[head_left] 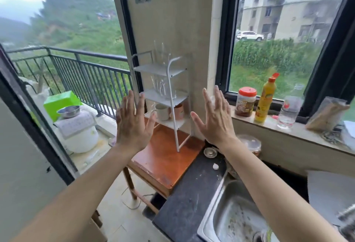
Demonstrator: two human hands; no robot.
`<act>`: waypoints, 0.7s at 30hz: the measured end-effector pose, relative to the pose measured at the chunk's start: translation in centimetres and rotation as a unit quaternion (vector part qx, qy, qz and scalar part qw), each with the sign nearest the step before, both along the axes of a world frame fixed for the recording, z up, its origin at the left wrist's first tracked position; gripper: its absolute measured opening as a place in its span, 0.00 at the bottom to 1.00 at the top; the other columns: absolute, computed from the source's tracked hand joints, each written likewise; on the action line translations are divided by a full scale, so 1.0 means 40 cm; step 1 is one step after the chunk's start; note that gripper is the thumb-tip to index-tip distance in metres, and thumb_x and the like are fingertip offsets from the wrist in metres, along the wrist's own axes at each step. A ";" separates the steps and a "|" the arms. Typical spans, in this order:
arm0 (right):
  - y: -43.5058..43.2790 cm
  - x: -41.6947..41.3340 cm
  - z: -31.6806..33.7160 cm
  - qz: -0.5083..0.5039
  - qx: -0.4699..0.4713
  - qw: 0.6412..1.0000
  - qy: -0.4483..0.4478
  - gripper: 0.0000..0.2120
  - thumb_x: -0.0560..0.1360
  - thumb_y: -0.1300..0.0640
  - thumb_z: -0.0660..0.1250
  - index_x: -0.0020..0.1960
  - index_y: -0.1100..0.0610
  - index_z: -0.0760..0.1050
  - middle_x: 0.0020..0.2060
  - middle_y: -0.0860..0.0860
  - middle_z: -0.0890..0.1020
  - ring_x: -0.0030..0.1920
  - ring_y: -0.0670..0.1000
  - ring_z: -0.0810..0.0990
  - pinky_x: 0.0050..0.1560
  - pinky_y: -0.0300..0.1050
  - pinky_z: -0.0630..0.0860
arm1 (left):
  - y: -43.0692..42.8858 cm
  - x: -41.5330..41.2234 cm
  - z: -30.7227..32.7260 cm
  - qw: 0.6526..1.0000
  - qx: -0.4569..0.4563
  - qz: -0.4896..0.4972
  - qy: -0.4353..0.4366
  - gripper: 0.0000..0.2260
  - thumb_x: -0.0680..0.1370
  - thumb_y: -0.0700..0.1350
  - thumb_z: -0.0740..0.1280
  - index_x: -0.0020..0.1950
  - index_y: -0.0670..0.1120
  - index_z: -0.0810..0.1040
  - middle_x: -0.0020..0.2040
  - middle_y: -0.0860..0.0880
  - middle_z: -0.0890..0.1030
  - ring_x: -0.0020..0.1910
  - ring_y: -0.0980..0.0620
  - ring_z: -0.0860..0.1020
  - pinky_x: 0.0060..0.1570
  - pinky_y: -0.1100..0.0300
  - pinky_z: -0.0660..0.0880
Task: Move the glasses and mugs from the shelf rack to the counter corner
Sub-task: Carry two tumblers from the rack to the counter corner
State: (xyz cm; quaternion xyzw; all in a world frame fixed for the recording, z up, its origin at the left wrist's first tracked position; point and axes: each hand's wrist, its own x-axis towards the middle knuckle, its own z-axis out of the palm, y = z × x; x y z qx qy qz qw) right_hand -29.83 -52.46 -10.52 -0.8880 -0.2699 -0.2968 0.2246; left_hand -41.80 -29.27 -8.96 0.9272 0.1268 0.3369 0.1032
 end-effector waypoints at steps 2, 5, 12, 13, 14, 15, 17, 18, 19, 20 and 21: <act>0.064 0.040 0.003 0.008 0.000 1.000 0.013 0.40 0.79 0.35 0.57 0.83 0.54 0.48 0.80 0.64 0.53 0.80 0.64 0.54 0.78 0.61 0.54 | 0.060 0.039 0.007 1.000 -0.006 0.012 0.002 0.33 0.79 0.64 0.48 0.82 0.50 0.52 0.82 0.43 0.48 0.80 0.41 0.49 0.76 0.38 0.51; 0.159 0.102 0.004 0.027 -0.010 0.999 0.014 0.40 0.80 0.37 0.59 0.83 0.53 0.46 0.81 0.63 0.51 0.81 0.63 0.53 0.78 0.59 0.52 | 0.158 0.114 0.016 1.000 -0.009 0.010 -0.004 0.33 0.79 0.65 0.47 0.82 0.50 0.51 0.82 0.43 0.48 0.80 0.41 0.48 0.75 0.38 0.51; 0.356 0.258 0.022 -0.008 0.016 0.999 -0.038 0.39 0.80 0.40 0.61 0.83 0.53 0.47 0.80 0.62 0.54 0.80 0.62 0.55 0.77 0.59 0.56 | 0.386 0.341 -0.005 0.998 -0.032 -0.056 -0.023 0.33 0.80 0.62 0.50 0.82 0.49 0.50 0.82 0.43 0.46 0.80 0.42 0.46 0.77 0.40 0.49; 0.389 0.281 0.027 -0.021 0.021 0.998 -0.049 0.39 0.80 0.40 0.61 0.83 0.53 0.47 0.80 0.62 0.54 0.80 0.61 0.56 0.76 0.58 0.56 | 0.424 0.374 -0.010 0.997 -0.032 -0.072 -0.027 0.33 0.80 0.62 0.51 0.82 0.49 0.50 0.82 0.43 0.46 0.80 0.43 0.46 0.77 0.41 0.49; 0.422 0.302 0.030 -0.037 0.030 0.997 -0.058 0.38 0.80 0.40 0.60 0.83 0.53 0.48 0.80 0.62 0.55 0.80 0.61 0.57 0.76 0.58 0.57 | 0.461 0.406 -0.015 0.995 -0.032 -0.089 -0.030 0.33 0.81 0.61 0.52 0.82 0.49 0.50 0.82 0.43 0.46 0.80 0.43 0.46 0.77 0.42 0.49; 0.457 0.321 0.032 -0.056 0.044 0.996 -0.061 0.38 0.80 0.40 0.61 0.83 0.53 0.49 0.80 0.62 0.56 0.79 0.61 0.58 0.75 0.58 0.58 | 0.498 0.437 -0.019 0.993 -0.034 -0.105 -0.031 0.32 0.81 0.60 0.53 0.82 0.48 0.50 0.82 0.42 0.47 0.80 0.43 0.46 0.77 0.43 0.48; 0.535 0.346 0.030 -0.087 0.080 0.992 -0.053 0.38 0.80 0.42 0.63 0.82 0.52 0.50 0.79 0.61 0.58 0.78 0.61 0.60 0.73 0.59 0.62 | 0.570 0.496 -0.027 0.989 -0.049 -0.137 -0.026 0.32 0.81 0.60 0.54 0.82 0.47 0.51 0.82 0.41 0.48 0.80 0.42 0.48 0.77 0.44 0.49; 0.575 0.354 0.025 -0.096 0.088 0.990 -0.046 0.38 0.80 0.42 0.63 0.82 0.52 0.50 0.79 0.61 0.58 0.77 0.62 0.61 0.73 0.60 0.63 | 0.604 0.522 -0.032 0.987 -0.058 -0.151 -0.020 0.32 0.81 0.59 0.55 0.81 0.46 0.52 0.82 0.40 0.49 0.80 0.42 0.48 0.77 0.44 0.50; 0.612 0.363 0.019 -0.103 0.085 0.990 -0.038 0.38 0.80 0.43 0.64 0.82 0.53 0.50 0.78 0.62 0.59 0.77 0.62 0.62 0.72 0.61 0.64 | 0.636 0.548 -0.040 0.984 -0.060 -0.165 -0.012 0.32 0.82 0.58 0.57 0.81 0.45 0.53 0.81 0.40 0.50 0.80 0.41 0.49 0.77 0.45 0.50; 0.644 0.374 0.011 -0.109 0.074 0.991 -0.031 0.38 0.80 0.43 0.64 0.82 0.53 0.50 0.78 0.62 0.60 0.76 0.63 0.63 0.71 0.61 0.65 | 0.667 0.573 -0.049 0.982 -0.056 -0.180 -0.003 0.31 0.82 0.57 0.57 0.81 0.45 0.53 0.81 0.39 0.50 0.80 0.41 0.49 0.76 0.45 0.50; 0.671 0.383 0.003 -0.116 0.064 0.991 -0.029 0.37 0.80 0.44 0.65 0.81 0.55 0.52 0.77 0.62 0.61 0.75 0.63 0.64 0.70 0.61 0.67 | 0.694 0.599 -0.058 0.979 -0.051 -0.196 0.005 0.31 0.82 0.57 0.57 0.81 0.44 0.54 0.81 0.39 0.51 0.80 0.41 0.50 0.77 0.46 0.51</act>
